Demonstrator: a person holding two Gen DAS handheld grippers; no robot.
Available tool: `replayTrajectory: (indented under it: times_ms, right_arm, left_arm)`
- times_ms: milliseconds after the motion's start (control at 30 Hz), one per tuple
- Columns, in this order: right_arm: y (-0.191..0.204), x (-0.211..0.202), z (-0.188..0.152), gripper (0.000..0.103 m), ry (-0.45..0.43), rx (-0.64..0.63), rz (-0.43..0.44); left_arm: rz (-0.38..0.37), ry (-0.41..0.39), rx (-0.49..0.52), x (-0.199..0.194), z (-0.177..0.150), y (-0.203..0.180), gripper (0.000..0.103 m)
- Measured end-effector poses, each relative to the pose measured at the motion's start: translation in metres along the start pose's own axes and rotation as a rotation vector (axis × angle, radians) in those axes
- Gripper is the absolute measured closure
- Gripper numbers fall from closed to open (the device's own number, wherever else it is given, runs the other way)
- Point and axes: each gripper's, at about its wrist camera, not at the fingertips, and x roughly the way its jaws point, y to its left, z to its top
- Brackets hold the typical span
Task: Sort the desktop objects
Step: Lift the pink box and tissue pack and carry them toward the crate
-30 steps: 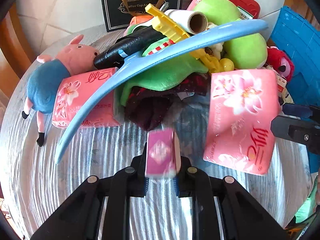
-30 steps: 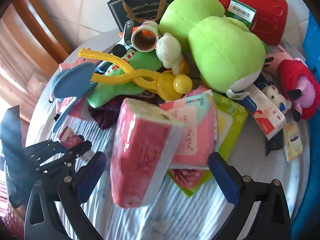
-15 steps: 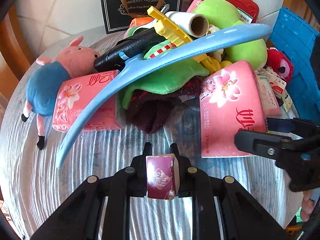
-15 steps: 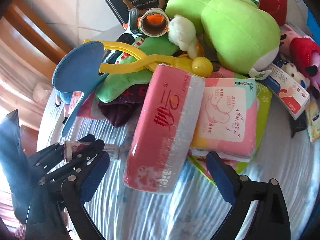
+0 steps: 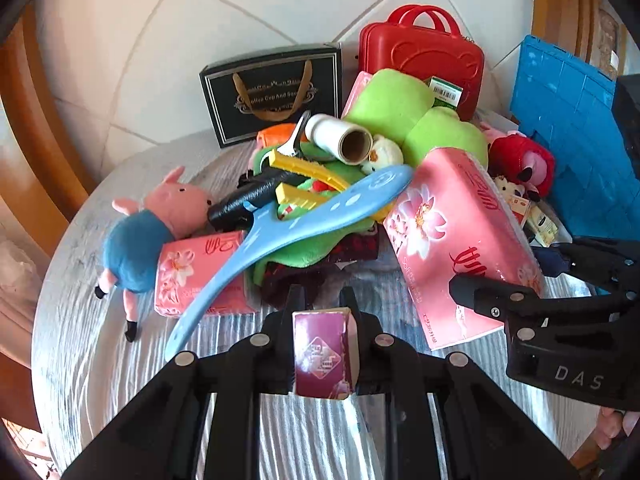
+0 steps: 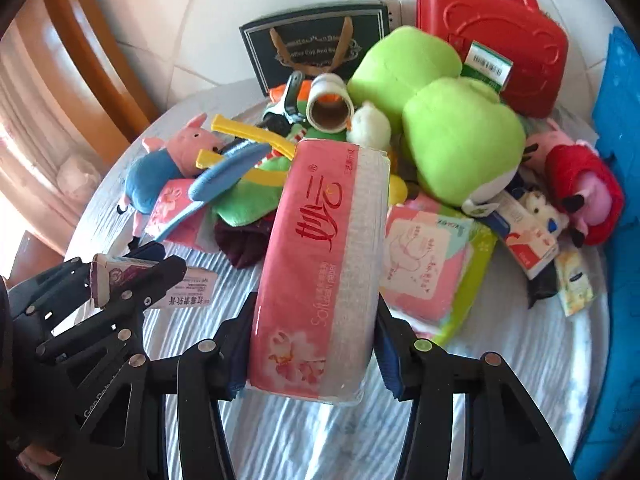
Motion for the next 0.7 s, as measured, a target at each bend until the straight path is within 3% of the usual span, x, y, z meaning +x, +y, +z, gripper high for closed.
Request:
replayTrajectory:
  times_ms: [367, 700]
  right_arm:
    - [0.023, -0.117, 0.000, 0.052, -0.286, -0.091, -0.132]
    - [-0.014, -0.232, -0.033, 0.052, -0.519, -0.025, -0.274]
  left_arm:
    - [0.018, -0.203, 0.024, -0.087, 0.022, -0.040, 0.085]
    - [-0.055, -0.370, 0.064, -0.146, 0.055, -0.114, 0.085]
